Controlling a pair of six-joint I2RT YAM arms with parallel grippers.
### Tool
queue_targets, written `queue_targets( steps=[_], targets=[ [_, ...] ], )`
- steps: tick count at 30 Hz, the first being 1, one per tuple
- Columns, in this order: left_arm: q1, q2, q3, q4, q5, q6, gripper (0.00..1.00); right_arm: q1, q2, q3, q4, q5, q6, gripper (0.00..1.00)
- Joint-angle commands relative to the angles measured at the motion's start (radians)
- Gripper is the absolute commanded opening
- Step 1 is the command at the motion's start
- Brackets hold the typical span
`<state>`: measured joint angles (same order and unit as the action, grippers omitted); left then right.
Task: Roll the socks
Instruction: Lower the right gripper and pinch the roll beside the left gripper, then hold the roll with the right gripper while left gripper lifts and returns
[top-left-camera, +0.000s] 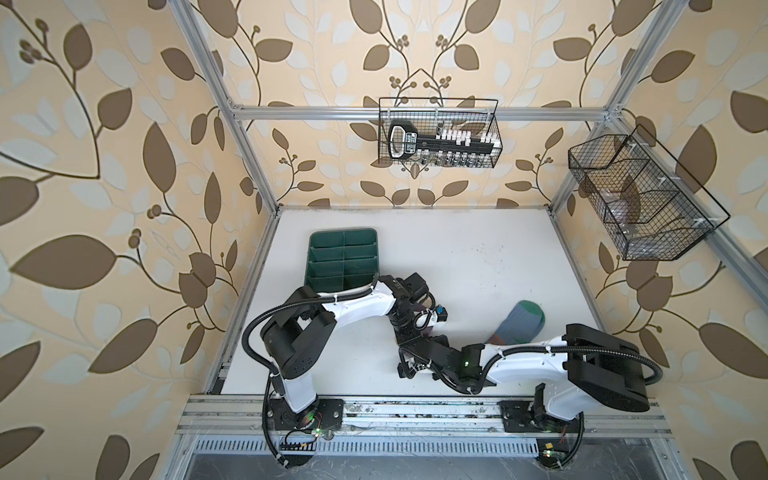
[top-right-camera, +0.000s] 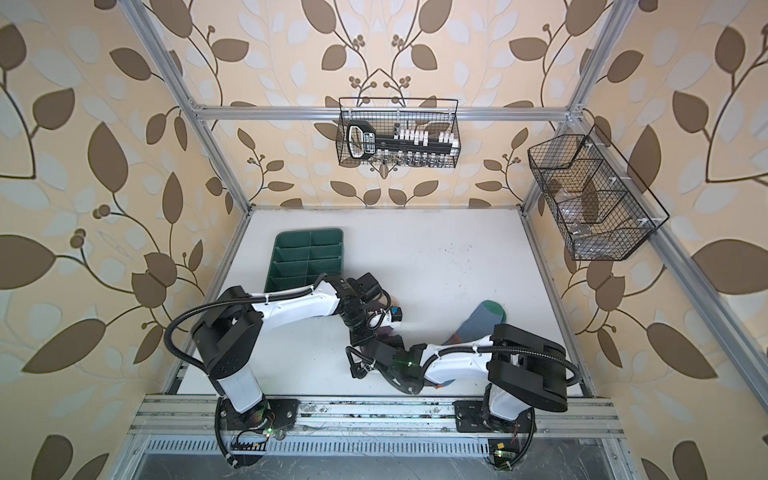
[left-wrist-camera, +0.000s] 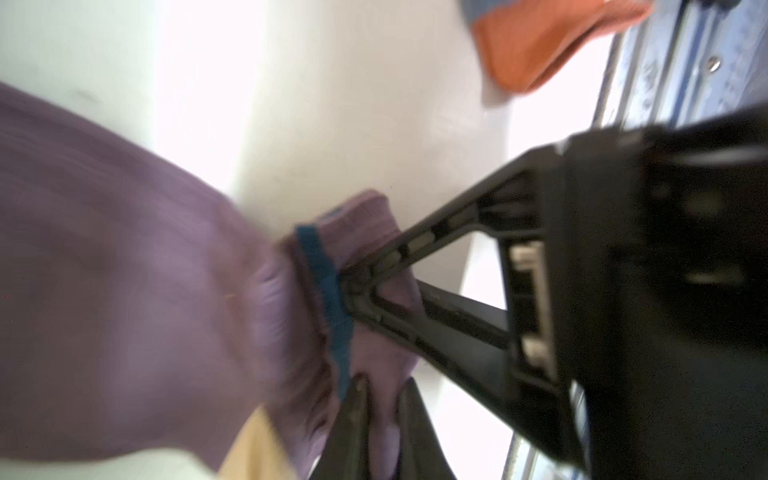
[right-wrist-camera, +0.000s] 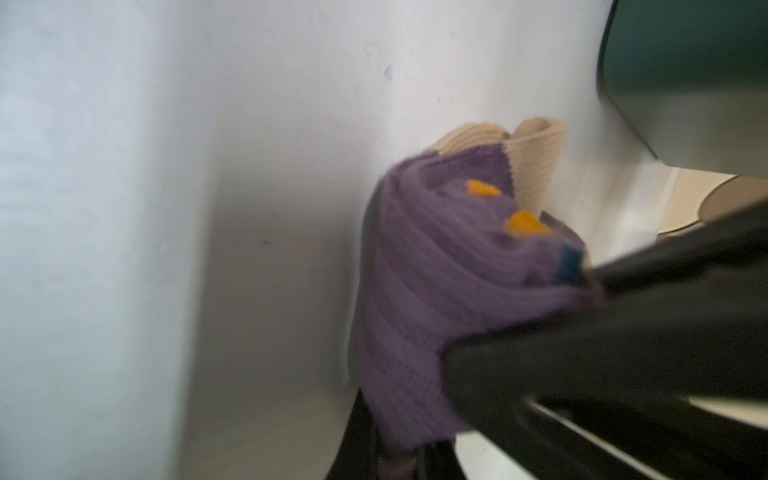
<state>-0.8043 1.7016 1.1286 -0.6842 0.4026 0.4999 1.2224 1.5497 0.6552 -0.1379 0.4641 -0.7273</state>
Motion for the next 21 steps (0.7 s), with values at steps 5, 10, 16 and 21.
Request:
queue_targets(
  steps=[5, 10, 16, 21],
  targets=[
    [0.041, -0.424, -0.126, 0.31, -0.408, -0.074, 0.37, -0.074, 0.006, 0.073, -0.428, -0.295, 0.148, 0.0],
    [0.05, -0.73, -0.226, 0.387, -0.674, -0.017, 0.52, -0.154, 0.047, 0.162, -0.545, -0.493, 0.153, 0.0],
    [0.05, -1.001, -0.176, 0.206, -0.608, 0.058, 0.67, -0.237, 0.11, 0.274, -0.657, -0.633, 0.123, 0.0],
    [0.05, -1.011, -0.058, -0.055, -0.258, 0.14, 0.68, -0.296, 0.171, 0.351, -0.739, -0.687, 0.093, 0.0]
  ],
)
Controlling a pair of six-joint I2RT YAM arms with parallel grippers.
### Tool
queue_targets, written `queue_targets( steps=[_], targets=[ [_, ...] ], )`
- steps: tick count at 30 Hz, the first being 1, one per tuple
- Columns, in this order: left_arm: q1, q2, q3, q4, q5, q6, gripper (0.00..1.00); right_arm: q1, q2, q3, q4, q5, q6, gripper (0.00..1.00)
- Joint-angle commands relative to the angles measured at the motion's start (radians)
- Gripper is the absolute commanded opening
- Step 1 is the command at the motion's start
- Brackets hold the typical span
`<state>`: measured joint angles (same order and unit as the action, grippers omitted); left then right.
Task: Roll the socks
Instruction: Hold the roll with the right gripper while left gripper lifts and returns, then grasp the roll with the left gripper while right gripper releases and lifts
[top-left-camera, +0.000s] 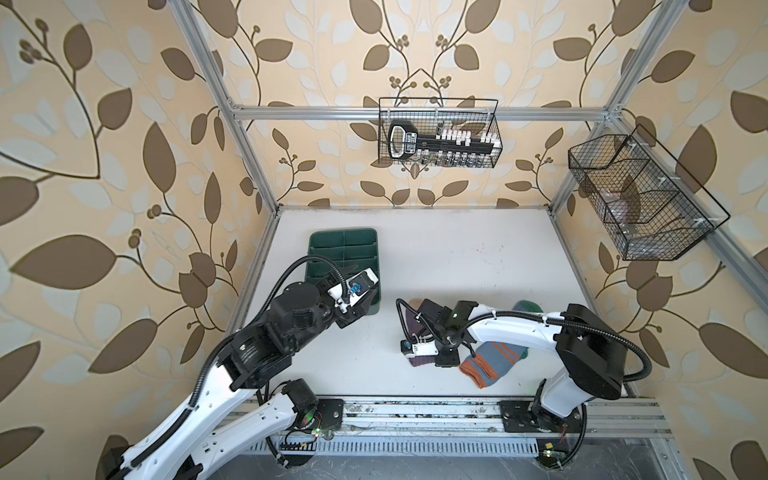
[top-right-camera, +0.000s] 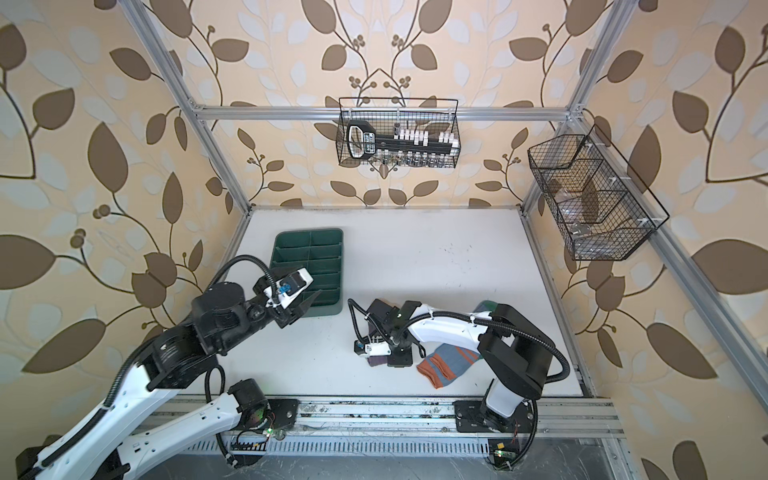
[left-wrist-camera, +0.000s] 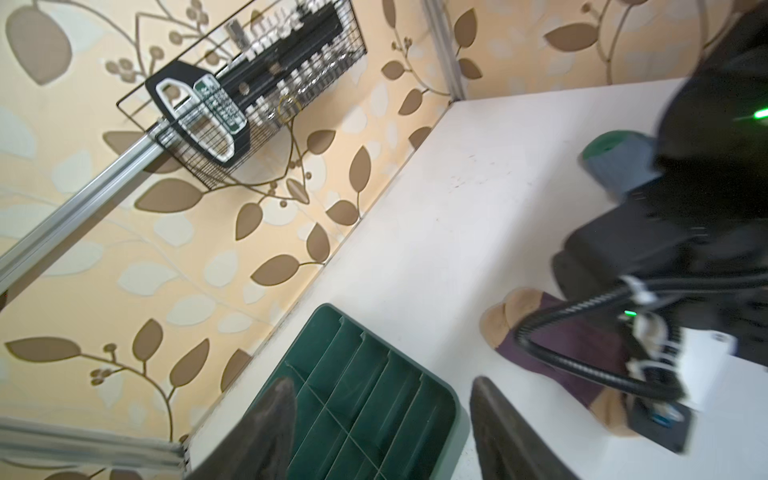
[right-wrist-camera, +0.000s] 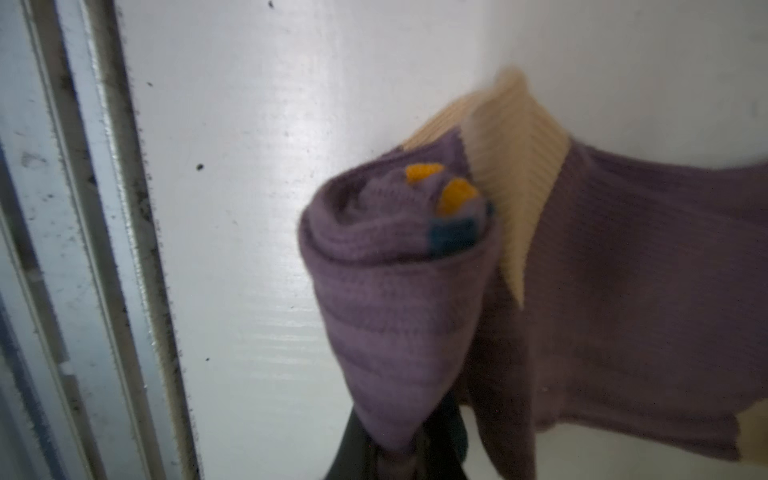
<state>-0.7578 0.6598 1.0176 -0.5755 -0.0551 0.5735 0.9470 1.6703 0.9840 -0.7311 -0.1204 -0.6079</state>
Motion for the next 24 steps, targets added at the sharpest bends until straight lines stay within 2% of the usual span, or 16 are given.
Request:
queue_targets(
  steps=[1, 3, 5, 8, 10, 13, 16, 19, 21, 24],
  targets=[
    [0.003, 0.061, 0.061, -0.201, 0.227, 0.076, 0.67, -0.034, 0.063, 0.035, -0.154, -0.11, -0.031, 0.0],
    [-0.001, 0.125, 0.036, -0.225, 0.246, 0.072, 0.65, -0.051, 0.083, 0.046, -0.156, -0.126, -0.039, 0.0],
    [-0.043, 0.18, -0.012, -0.205, 0.242, 0.06, 0.65, -0.068, 0.106, 0.05, -0.152, -0.127, -0.043, 0.0],
    [-0.24, 0.224, -0.121, -0.071, 0.06, 0.048, 0.66, -0.085, 0.141, 0.054, -0.154, -0.122, -0.05, 0.0],
    [-0.386, 0.289, -0.185, 0.043, -0.135, 0.039, 0.66, -0.095, 0.162, 0.058, -0.153, -0.124, -0.054, 0.0],
    [-0.527, 0.429, -0.237, 0.177, -0.343, -0.022, 0.62, -0.113, 0.184, 0.069, -0.146, -0.125, -0.052, 0.0],
    [-0.624, 0.569, -0.25, 0.252, -0.466, -0.095, 0.58, -0.13, 0.199, 0.081, -0.149, -0.13, -0.052, 0.0],
    [-0.672, 0.682, -0.254, 0.311, -0.519, -0.157, 0.55, -0.14, 0.201, 0.084, -0.147, -0.137, -0.055, 0.0],
    [-0.679, 0.739, -0.268, 0.369, -0.517, -0.185, 0.54, -0.142, 0.201, 0.082, -0.144, -0.141, -0.057, 0.0],
    [-0.678, 0.818, -0.31, 0.5, -0.58, -0.194, 0.56, -0.142, 0.2, 0.079, -0.143, -0.148, -0.056, 0.0]
  ],
)
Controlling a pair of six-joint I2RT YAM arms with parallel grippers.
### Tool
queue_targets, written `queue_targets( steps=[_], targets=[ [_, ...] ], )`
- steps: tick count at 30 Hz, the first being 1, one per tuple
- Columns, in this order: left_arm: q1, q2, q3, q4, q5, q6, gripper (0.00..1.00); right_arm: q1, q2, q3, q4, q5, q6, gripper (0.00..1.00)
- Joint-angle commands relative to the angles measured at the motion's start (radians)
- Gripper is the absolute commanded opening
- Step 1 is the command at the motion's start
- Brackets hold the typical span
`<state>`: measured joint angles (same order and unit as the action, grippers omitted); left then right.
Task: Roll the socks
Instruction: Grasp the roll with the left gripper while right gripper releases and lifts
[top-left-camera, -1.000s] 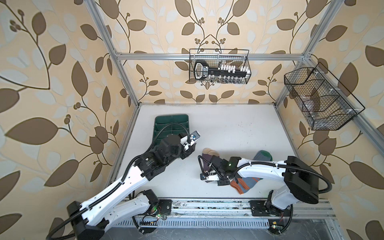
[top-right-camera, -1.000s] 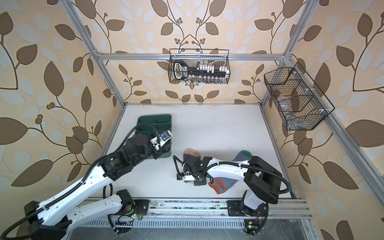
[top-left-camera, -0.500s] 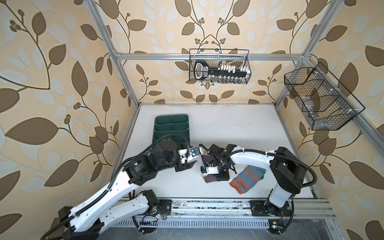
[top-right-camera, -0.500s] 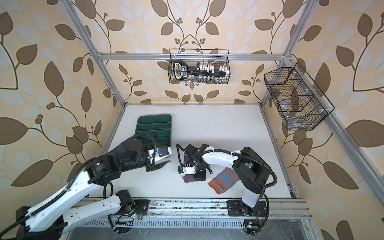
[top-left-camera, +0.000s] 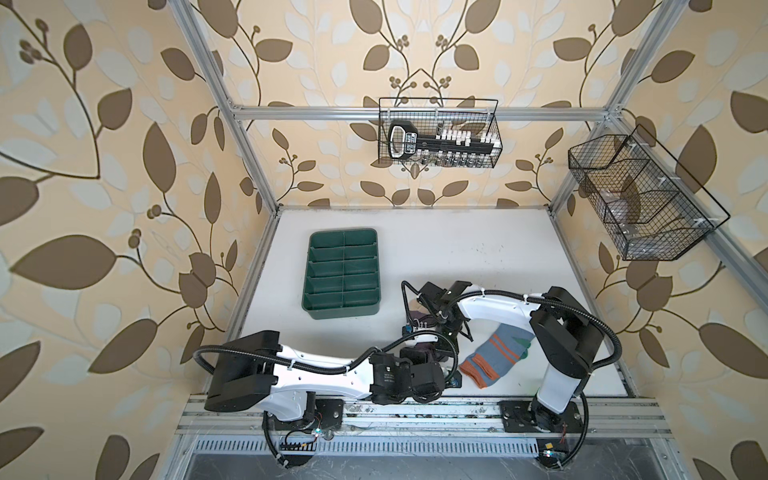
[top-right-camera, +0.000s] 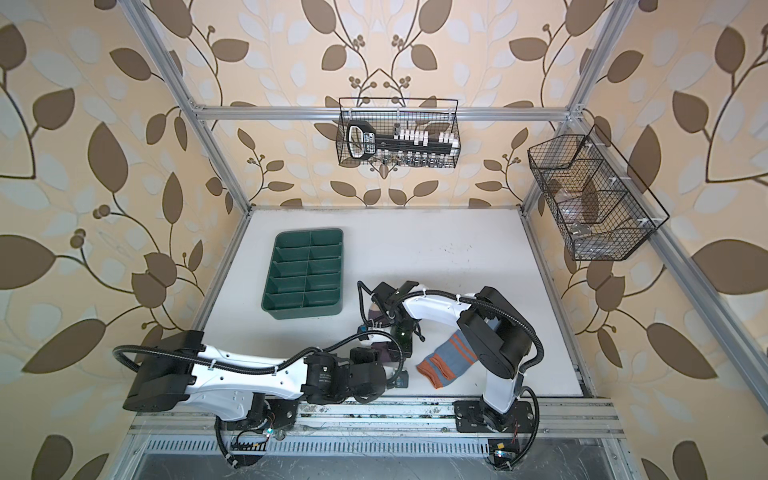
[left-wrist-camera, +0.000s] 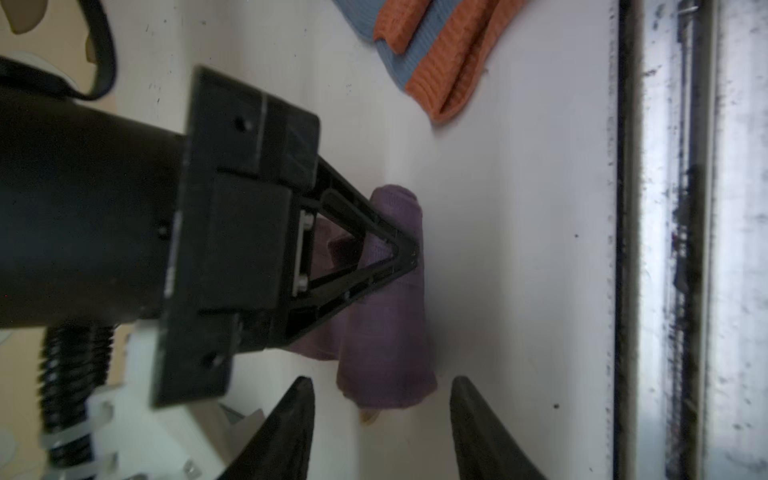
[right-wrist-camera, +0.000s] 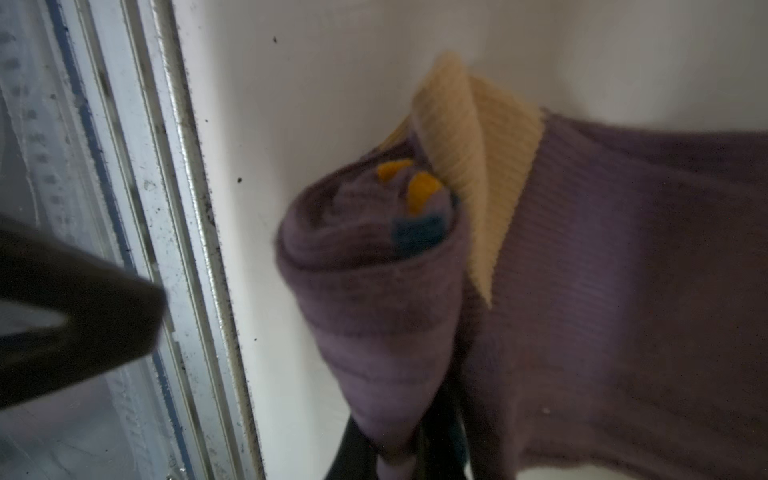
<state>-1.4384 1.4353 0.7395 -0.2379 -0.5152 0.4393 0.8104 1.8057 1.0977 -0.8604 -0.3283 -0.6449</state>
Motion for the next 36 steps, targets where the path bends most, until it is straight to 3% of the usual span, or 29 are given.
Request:
queue_targets(
  steps=[1, 5, 10, 13, 15, 18, 23, 26, 31, 36],
  targets=[
    [0.005, 0.065, -0.041, 0.191, -0.148, -0.062, 0.57, -0.005, 0.065, -0.034, -0.015, 0.058, -0.019, 0.0],
    [0.042, 0.15, -0.027, 0.174, -0.18, -0.106, 0.58, -0.007, 0.057, -0.039, -0.014, 0.052, -0.022, 0.0],
    [0.064, 0.188, -0.018, 0.159, -0.097, -0.122, 0.51, -0.011, 0.046, -0.039, -0.01, 0.058, -0.023, 0.0],
    [0.082, 0.23, 0.019, 0.127, -0.039, -0.128, 0.37, -0.013, 0.035, -0.04, -0.005, 0.064, -0.024, 0.0],
    [0.097, 0.254, 0.05, 0.085, -0.005, -0.138, 0.18, -0.013, 0.011, -0.046, 0.002, 0.058, -0.025, 0.0],
    [0.102, 0.277, 0.095, -0.004, 0.022, -0.131, 0.01, -0.023, -0.066, -0.056, 0.016, 0.039, -0.033, 0.02],
    [0.115, 0.238, 0.112, -0.099, 0.172, -0.087, 0.0, -0.059, -0.25, -0.089, 0.084, 0.043, -0.049, 0.11],
    [0.149, 0.215, 0.11, -0.131, 0.295, -0.079, 0.0, -0.091, -0.4, -0.106, 0.156, 0.106, -0.02, 0.18],
    [0.219, 0.25, 0.156, -0.179, 0.472, -0.071, 0.0, -0.177, -0.651, -0.177, 0.397, 0.348, 0.1, 0.29],
    [0.292, 0.302, 0.217, -0.232, 0.636, -0.081, 0.0, -0.24, -0.842, -0.229, 0.611, 0.554, 0.206, 0.29]
  ],
)
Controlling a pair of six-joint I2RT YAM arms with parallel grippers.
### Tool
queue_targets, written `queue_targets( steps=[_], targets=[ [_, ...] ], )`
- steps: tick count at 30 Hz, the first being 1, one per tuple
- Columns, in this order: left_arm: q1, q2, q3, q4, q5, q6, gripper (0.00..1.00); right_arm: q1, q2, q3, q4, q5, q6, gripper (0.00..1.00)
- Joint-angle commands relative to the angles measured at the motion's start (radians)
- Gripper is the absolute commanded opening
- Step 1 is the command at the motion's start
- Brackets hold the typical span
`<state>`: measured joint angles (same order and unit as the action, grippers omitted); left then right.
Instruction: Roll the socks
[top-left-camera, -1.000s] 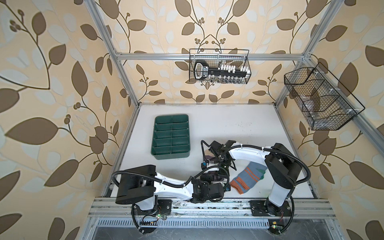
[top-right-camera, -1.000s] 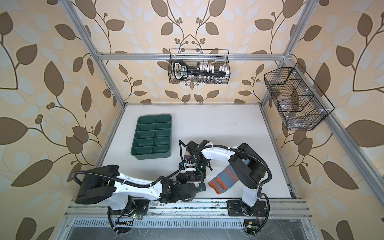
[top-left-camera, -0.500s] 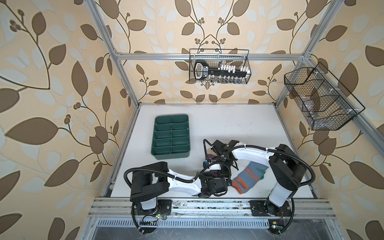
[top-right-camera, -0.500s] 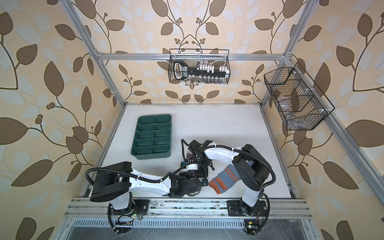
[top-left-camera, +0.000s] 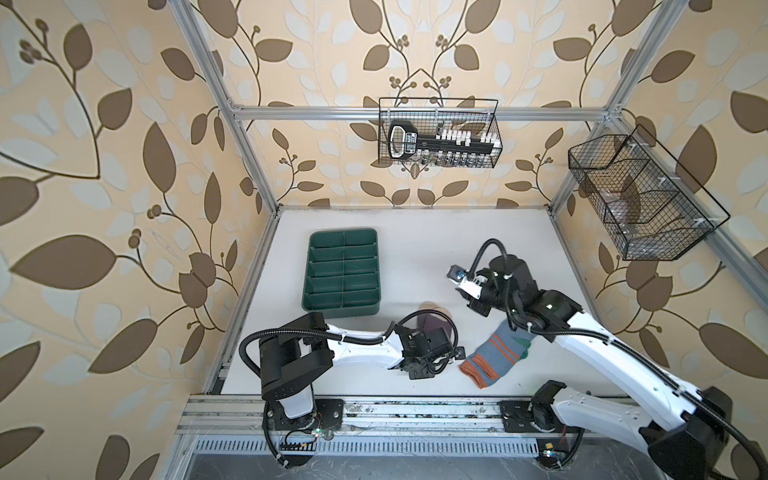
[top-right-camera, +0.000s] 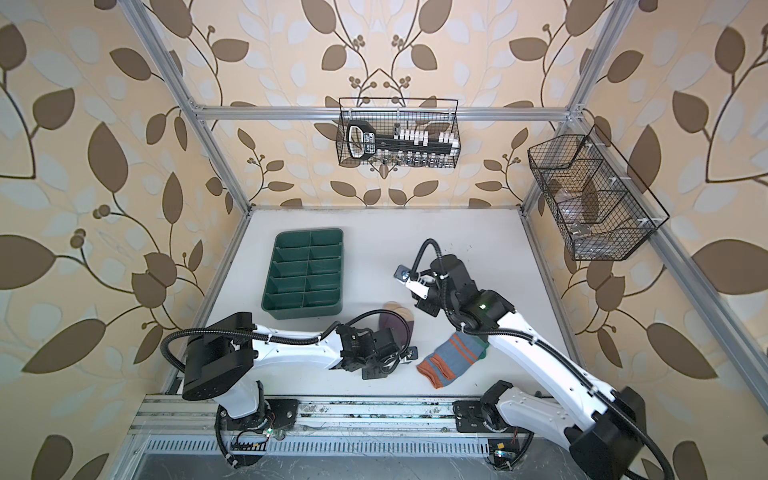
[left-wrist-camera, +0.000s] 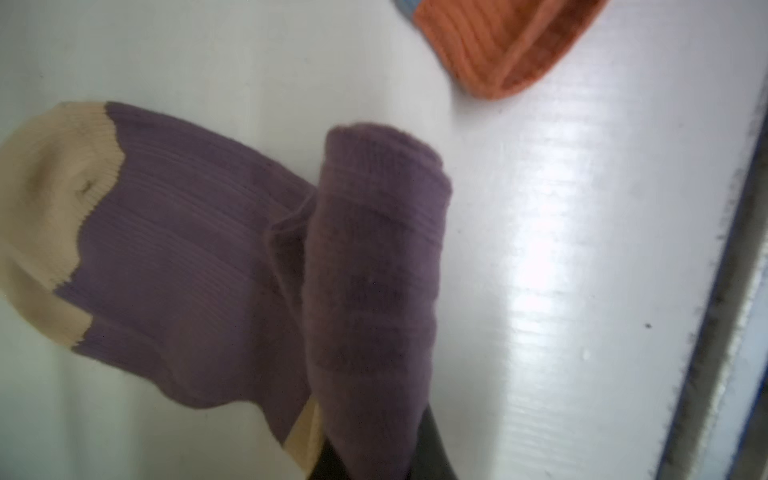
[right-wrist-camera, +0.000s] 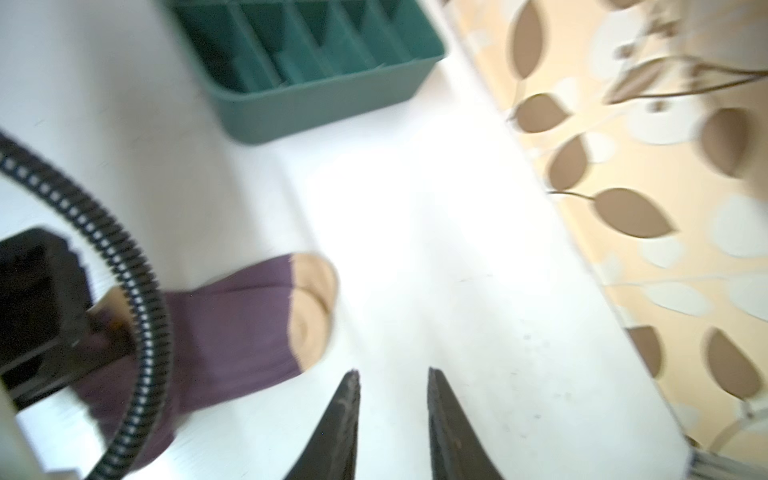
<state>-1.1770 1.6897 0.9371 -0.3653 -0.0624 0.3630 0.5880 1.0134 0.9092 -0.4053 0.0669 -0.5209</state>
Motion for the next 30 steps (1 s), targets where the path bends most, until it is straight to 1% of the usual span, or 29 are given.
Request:
queue_targets(
  steps=[1, 2, 4, 5, 6, 9, 10, 13, 14, 15, 16, 18, 20, 21, 23, 26, 30],
  targets=[
    [0.044, 0.053, 0.029, -0.117, 0.202, -0.008, 0.0, -0.018, -0.079, -0.058, 0.19, 0.177, 0.095, 0.27],
    [0.06, 0.06, 0.041, -0.133, 0.232, -0.008, 0.0, -0.016, -0.119, -0.076, 0.221, 0.175, 0.116, 0.26],
    [0.088, 0.072, 0.059, -0.165, 0.281, -0.006, 0.0, -0.017, -0.196, -0.093, 0.206, 0.121, 0.135, 0.26],
    [0.102, 0.079, 0.07, -0.187, 0.308, 0.001, 0.0, -0.016, -0.235, -0.102, 0.179, 0.069, 0.118, 0.3],
    [0.116, 0.084, 0.081, -0.203, 0.33, 0.003, 0.0, -0.015, -0.268, -0.113, 0.151, 0.023, 0.094, 0.3],
    [0.172, 0.104, 0.122, -0.268, 0.418, 0.023, 0.0, -0.001, -0.362, -0.156, 0.073, -0.053, 0.029, 0.3],
    [0.193, 0.114, 0.139, -0.295, 0.454, 0.037, 0.0, 0.005, -0.385, -0.17, 0.044, -0.074, 0.003, 0.29],
    [0.251, 0.159, 0.199, -0.374, 0.547, 0.072, 0.0, 0.059, -0.427, -0.198, -0.113, -0.268, -0.172, 0.28],
    [0.266, 0.181, 0.221, -0.403, 0.565, 0.086, 0.0, 0.111, -0.432, -0.211, -0.159, -0.311, -0.236, 0.28],
    [0.276, 0.201, 0.241, -0.43, 0.574, 0.097, 0.0, 0.177, -0.429, -0.23, -0.166, -0.28, -0.256, 0.29],
    [0.283, 0.216, 0.256, -0.45, 0.578, 0.103, 0.0, 0.251, -0.422, -0.25, -0.158, -0.206, -0.256, 0.29],
    [0.295, 0.241, 0.276, -0.464, 0.585, 0.1, 0.0, 0.438, -0.387, -0.305, -0.132, 0.024, -0.261, 0.32],
    [0.303, 0.249, 0.284, -0.467, 0.588, 0.095, 0.0, 0.582, -0.336, -0.365, -0.085, 0.222, -0.273, 0.38],
    [0.307, 0.251, 0.287, -0.468, 0.591, 0.094, 0.0, 0.638, -0.302, -0.399, -0.05, 0.307, -0.268, 0.39],
    [0.314, 0.254, 0.29, -0.469, 0.593, 0.092, 0.0, 0.69, -0.236, -0.438, 0.015, 0.366, -0.257, 0.42],
    [0.321, 0.258, 0.295, -0.469, 0.592, 0.09, 0.0, 0.718, -0.121, -0.471, 0.121, 0.383, -0.224, 0.47],
    [0.323, 0.266, 0.299, -0.47, 0.589, 0.086, 0.0, 0.702, 0.04, -0.514, 0.326, 0.373, -0.245, 0.49]
  ],
)
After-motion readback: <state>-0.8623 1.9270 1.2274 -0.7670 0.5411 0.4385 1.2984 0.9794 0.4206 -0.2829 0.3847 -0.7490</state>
